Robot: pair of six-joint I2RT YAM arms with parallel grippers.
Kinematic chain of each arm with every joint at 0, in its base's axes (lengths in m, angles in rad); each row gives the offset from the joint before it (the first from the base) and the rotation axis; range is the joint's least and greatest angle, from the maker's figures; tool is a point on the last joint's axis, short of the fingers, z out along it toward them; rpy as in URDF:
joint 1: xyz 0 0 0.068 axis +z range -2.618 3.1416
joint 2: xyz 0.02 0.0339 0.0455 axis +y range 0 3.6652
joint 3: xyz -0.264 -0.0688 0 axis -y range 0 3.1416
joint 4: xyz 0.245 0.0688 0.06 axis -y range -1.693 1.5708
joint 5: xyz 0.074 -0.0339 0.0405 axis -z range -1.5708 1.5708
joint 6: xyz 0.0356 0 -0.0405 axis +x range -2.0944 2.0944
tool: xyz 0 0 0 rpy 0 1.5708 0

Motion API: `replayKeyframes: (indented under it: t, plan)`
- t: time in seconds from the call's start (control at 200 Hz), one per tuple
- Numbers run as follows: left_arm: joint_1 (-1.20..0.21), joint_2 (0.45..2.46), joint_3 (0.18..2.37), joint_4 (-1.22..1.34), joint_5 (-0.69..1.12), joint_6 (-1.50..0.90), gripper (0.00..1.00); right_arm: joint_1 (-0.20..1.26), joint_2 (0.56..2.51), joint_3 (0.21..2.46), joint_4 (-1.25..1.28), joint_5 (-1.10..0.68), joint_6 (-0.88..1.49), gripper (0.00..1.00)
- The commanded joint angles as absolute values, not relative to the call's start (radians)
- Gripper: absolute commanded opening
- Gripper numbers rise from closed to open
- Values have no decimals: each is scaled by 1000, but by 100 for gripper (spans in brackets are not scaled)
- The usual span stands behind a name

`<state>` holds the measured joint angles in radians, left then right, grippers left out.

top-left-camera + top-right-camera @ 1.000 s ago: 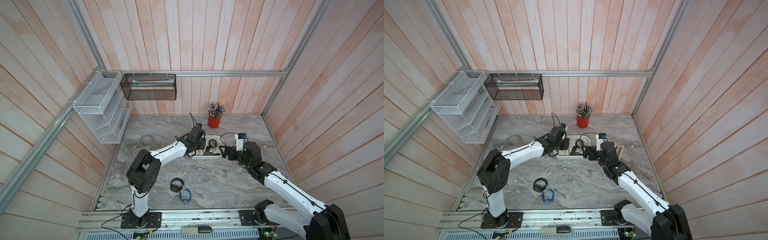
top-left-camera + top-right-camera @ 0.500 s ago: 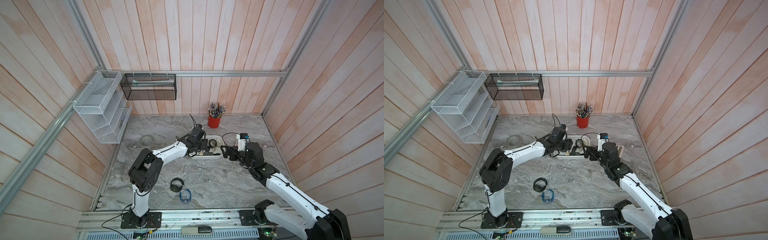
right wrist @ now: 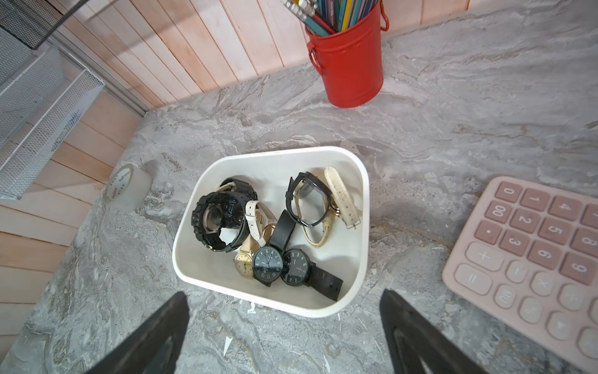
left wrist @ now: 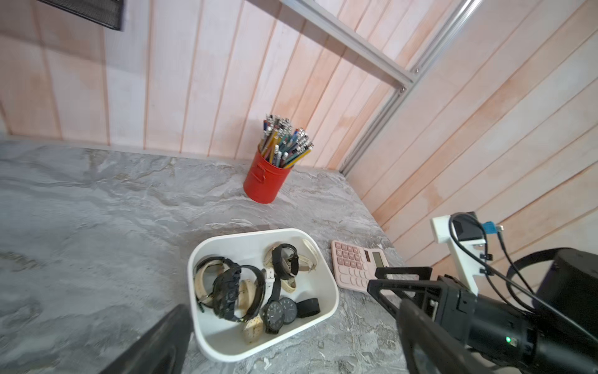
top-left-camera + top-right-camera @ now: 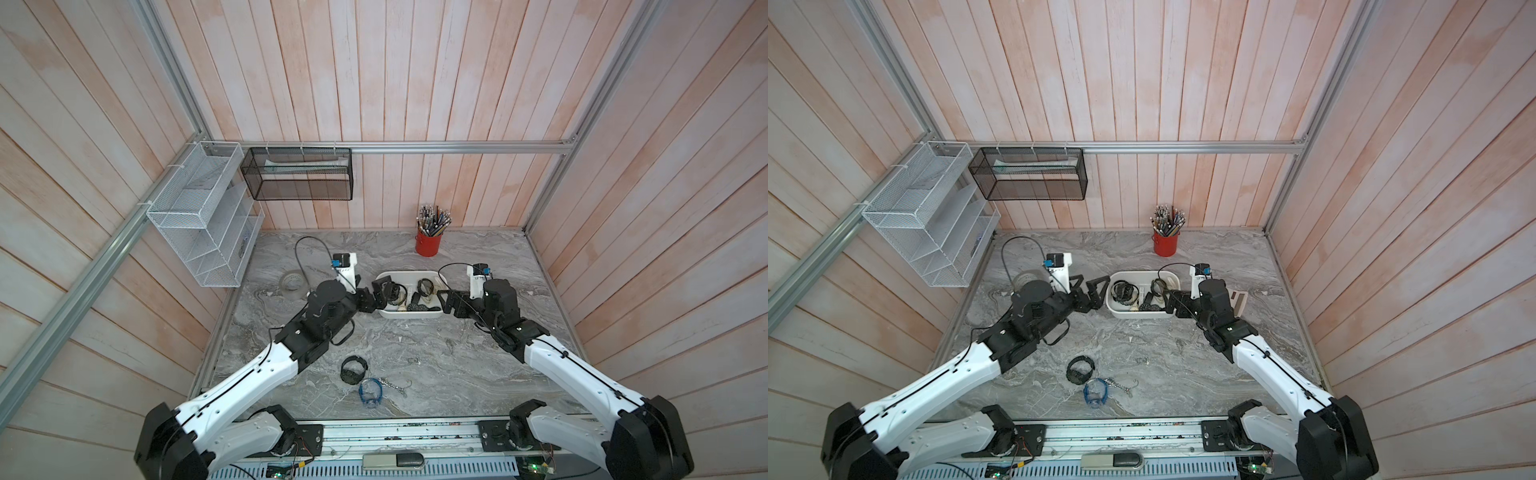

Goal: Put the watch into the storage box
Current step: Place the watch in the storage box, then pick up the watch at the center of the board.

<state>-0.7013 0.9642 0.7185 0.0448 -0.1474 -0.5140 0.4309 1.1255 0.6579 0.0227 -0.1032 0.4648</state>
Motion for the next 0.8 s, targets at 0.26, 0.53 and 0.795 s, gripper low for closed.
replayKeyframes:
  t: [0.26,0.53,0.795]
  plan:
    - [-697,687,475,-136,-294,-670,99,514,1199,704,14,-125,478,91]
    - [-698,663,471,-193,-327,-681,100,651,1226,693,15,-108,522,78]
    - [-698,578,431,-217,-361,-697,100,828,1319,696,78,-99,602,62]
